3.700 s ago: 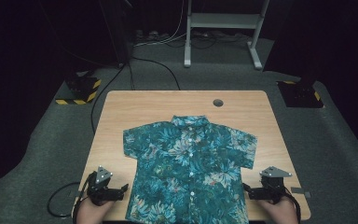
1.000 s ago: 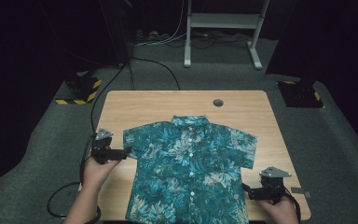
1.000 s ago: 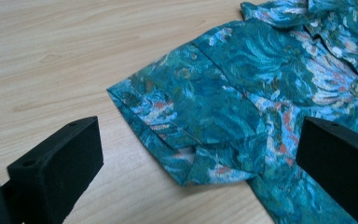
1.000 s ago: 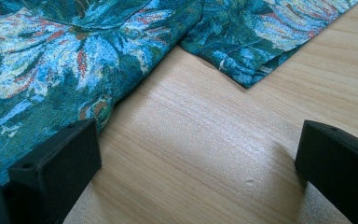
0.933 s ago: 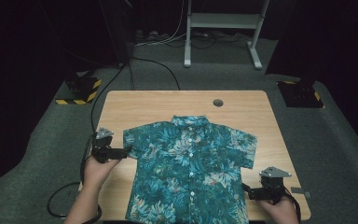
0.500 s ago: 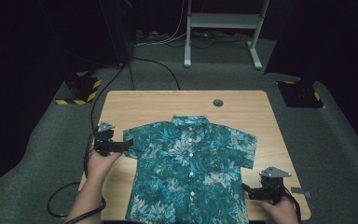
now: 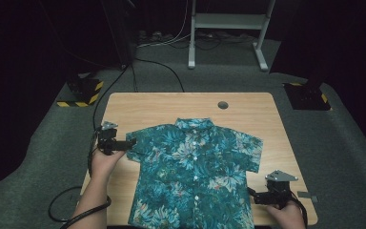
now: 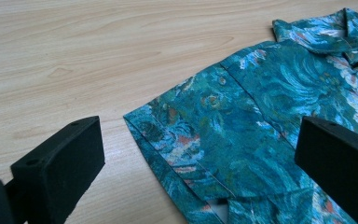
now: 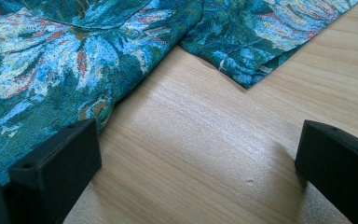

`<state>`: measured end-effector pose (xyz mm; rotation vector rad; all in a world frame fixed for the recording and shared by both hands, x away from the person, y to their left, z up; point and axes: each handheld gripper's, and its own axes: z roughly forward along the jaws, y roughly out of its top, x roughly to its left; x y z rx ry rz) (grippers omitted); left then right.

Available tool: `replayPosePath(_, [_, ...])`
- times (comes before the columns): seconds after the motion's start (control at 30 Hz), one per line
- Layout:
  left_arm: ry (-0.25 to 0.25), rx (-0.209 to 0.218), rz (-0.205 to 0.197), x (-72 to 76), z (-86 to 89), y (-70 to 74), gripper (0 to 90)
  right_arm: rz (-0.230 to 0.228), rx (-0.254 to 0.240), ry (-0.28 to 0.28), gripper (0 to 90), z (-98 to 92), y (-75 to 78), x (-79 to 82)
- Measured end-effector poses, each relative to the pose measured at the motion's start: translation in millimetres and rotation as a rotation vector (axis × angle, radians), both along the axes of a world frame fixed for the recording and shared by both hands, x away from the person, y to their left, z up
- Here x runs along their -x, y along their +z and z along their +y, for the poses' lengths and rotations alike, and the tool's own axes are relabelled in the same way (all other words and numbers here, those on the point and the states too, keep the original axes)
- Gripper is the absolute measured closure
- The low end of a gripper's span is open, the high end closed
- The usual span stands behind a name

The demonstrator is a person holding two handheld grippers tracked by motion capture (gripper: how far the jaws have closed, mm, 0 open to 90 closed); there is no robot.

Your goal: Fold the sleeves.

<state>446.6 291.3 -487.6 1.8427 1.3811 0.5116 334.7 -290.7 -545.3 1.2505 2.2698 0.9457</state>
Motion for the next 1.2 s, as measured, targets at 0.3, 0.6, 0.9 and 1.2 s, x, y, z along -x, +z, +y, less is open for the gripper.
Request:
replayPosePath(0.3, [0.015, 0.005, 0.010, -10.1, -0.4, -6.3, 3.6, 0.000, -0.001, 0.000, 0.0, -0.1, 0.0, 0.0])
replayPosePath(0.6, [0.022, 0.005, 0.028, -22.0, -2.3, -14.6, 5.0, 0.000, -0.001, 0.000, 0.0, -0.1, 0.0, 0.0])
replayPosePath(0.9, [0.036, 0.003, 0.051, -31.1, -2.7, -23.0, 6.0, 0.001, -0.003, -0.001, 0.1, -0.2, 0.0, 0.0])
replayPosePath(1.2, [0.057, 0.001, 0.054, -39.6, -0.4, -27.9, 9.4, 0.000, -0.001, 0.000, 0.0, -0.1, 0.0, 0.0])
